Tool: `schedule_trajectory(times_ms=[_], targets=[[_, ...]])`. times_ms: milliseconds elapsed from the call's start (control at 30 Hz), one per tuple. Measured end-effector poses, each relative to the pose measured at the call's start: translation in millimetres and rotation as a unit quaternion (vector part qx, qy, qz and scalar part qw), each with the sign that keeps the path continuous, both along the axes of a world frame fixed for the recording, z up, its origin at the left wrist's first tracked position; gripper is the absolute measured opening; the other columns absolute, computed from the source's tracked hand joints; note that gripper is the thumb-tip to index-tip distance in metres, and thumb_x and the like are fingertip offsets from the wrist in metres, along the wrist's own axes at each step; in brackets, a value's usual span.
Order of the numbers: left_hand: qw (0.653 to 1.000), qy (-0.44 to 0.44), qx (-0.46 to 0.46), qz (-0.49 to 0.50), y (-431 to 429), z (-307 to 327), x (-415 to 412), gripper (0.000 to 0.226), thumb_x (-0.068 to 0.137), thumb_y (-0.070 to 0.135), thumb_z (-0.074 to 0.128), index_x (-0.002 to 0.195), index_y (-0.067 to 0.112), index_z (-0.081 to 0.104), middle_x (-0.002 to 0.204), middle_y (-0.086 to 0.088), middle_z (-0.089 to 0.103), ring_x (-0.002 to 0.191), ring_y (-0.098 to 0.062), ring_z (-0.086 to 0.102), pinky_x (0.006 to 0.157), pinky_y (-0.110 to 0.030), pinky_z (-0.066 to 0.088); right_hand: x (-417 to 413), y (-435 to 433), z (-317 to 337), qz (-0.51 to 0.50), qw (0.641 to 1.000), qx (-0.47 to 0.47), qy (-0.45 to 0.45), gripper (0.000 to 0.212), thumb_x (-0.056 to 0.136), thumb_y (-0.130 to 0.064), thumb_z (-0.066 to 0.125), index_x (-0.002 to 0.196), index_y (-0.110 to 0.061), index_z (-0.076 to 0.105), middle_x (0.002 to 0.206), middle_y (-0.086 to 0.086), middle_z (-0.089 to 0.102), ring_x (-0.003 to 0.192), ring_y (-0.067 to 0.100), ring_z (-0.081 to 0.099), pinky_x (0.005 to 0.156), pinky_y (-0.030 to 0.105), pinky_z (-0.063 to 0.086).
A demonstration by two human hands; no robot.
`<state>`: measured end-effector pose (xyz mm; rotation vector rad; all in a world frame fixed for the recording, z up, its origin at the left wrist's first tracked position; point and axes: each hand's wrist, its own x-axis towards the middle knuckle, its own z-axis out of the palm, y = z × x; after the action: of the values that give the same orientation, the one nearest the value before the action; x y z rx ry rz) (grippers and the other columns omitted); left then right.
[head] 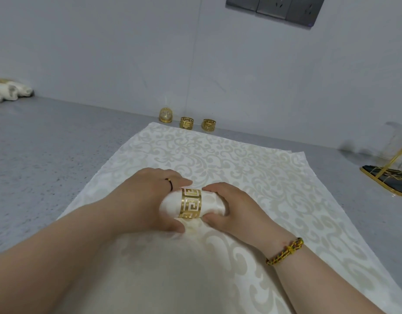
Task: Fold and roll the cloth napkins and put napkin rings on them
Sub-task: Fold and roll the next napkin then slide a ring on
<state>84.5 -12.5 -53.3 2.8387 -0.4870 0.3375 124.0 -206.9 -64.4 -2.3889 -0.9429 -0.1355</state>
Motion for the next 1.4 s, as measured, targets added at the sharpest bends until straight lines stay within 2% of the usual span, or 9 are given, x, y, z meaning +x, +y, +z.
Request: schedule_trajectory(times_ms=[267,367,500,600,733,900,1067,1267,1400], targets=[[0.988,-0.136,0.073,-0.031,-10,-9,2,0.045,0.048,0.053,0.061,0.086,0.029,0.07,0.072,0.017,0.067,0.062,-0.008,0.063,0.074,-0.021,0.029,-10,6,1,-0.007,0.999,0.014,-0.036,0.037,0.081,-0.028,0.064,0.116,-0.019,0.056,0.108,-0.006,0.059,0.093,0.005,0.051,0.076,0.006,0.035],[0.988,-0.131,0.071,-0.045,-11,0,-8,0.055,0.052,0.056,0.062,0.099,0.029,0.069,0.086,0.017,0.07,0.077,-0.004,0.066,0.085,-0.02,0.028,-20,12,6,-0.007,0.999,-0.016,-0.043,0.04,0.083,-0.03,0.062,0.121,-0.022,0.053,0.115,-0.007,0.057,0.1,0.009,0.053,0.081,0.014,0.038],[0.993,-0.104,0.042,0.021,16,10,-23,0.087,0.068,0.055,0.068,0.142,0.03,0.029,0.143,0.011,0.037,0.131,-0.007,0.035,0.105,-0.017,0.008,-32,33,23,-0.01,0.999,-0.013,-0.05,0.033,0.084,-0.027,0.061,0.116,-0.021,0.055,0.109,-0.008,0.058,0.09,0.005,0.049,0.076,0.011,0.035],[0.984,-0.162,0.073,0.026,48,16,-43,0.084,0.044,0.065,0.065,0.118,0.026,0.054,0.104,0.006,0.067,0.099,-0.009,0.058,0.093,-0.023,0.025,-40,59,35,0.015,0.998,0.006,-0.057,0.029,0.084,-0.026,0.062,0.112,-0.018,0.057,0.104,-0.005,0.059,0.085,0.003,0.046,0.069,0.007,0.033],[0.959,-0.251,0.114,0.062,95,5,-58,0.065,0.04,0.05,0.081,0.097,0.021,0.069,0.082,0.007,0.069,0.087,-0.01,0.043,0.09,-0.033,0.029,-52,119,43,0.057,0.996,0.012,-0.065,0.031,0.084,-0.026,0.061,0.114,-0.016,0.056,0.108,-0.003,0.06,0.087,0.004,0.046,0.066,0.005,0.031],[0.932,-0.293,0.088,0.194,175,4,-88,0.044,0.062,0.045,0.045,0.086,0.019,0.072,0.076,0.008,0.07,0.084,-0.009,0.043,0.081,-0.029,0.03,-63,217,46,0.105,0.994,0.018,-0.015,0.039,0.083,-0.028,0.063,0.118,-0.017,0.052,0.112,-0.002,0.058,0.095,0.011,0.052,0.072,0.014,0.035],[0.916,-0.262,0.089,0.291,267,-5,-109,0.049,0.047,0.038,0.078,0.088,0.025,0.054,0.069,0.003,0.069,0.082,-0.009,0.046,0.073,-0.026,0.027,-50,294,33,0.115,0.99,-0.013,0.082,0.05,0.088,-0.037,0.055,0.132,-0.016,0.041,0.133,0.0,0.046,0.119,0.014,0.043,0.099,0.022,0.032],[0.886,-0.2,0.14,0.394,357,-8,-118,0.058,0.03,0.03,0.093,0.081,0.018,0.069,0.087,-0.008,0.071,0.086,-0.027,0.061,0.073,-0.032,0.032,-24,352,3,0.093,0.984,-0.149,-0.027,0.048,0.093,-0.042,0.044,0.131,-0.014,0.043,0.135,0.005,0.043,0.125,0.021,0.035,0.102,0.025,0.028],[0.886,-0.132,0.164,0.413,411,-1,-103,0.054,0.028,0.02,0.095,0.077,0.011,0.074,0.078,-0.012,0.066,0.061,-0.031,0.064,0.052,-0.034,0.05,-16,371,-11,0.081,0.984,-0.124,-0.096,0.044,0.094,-0.045,0.036,0.127,-0.017,0.045,0.13,-0.001,0.044,0.121,0.018,0.034,0.1,0.025,0.03]])
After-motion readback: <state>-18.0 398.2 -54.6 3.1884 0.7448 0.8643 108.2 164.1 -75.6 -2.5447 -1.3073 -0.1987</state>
